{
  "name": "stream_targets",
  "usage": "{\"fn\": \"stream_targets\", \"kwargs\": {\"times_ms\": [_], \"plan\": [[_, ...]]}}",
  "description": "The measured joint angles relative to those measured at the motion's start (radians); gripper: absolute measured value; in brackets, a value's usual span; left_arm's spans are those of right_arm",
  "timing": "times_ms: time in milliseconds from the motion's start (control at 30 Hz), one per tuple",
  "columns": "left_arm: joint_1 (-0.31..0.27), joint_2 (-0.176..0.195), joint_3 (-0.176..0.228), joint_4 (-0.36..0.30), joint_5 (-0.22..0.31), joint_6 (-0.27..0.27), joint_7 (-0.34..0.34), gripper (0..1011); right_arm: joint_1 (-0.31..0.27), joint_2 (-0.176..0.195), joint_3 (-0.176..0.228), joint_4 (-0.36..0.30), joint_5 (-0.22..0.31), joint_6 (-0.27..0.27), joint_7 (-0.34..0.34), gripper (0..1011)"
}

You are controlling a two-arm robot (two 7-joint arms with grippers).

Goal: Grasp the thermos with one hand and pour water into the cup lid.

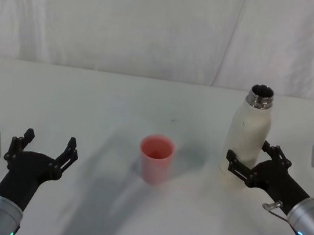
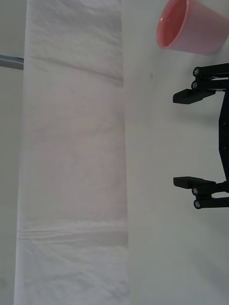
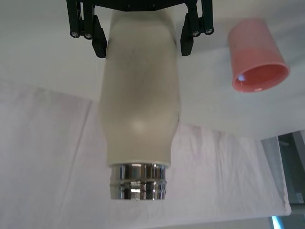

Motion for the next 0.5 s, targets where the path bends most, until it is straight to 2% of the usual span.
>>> {"fn": "stream_targets", "kwargs": {"times_ms": [500], "plan": [[0.0,0.0,0.0,0.0,0.0,0.0,0.0,1001,-0.048,0.035,0.014,-0.037,0.017,0.011,0.002,1001]]}}
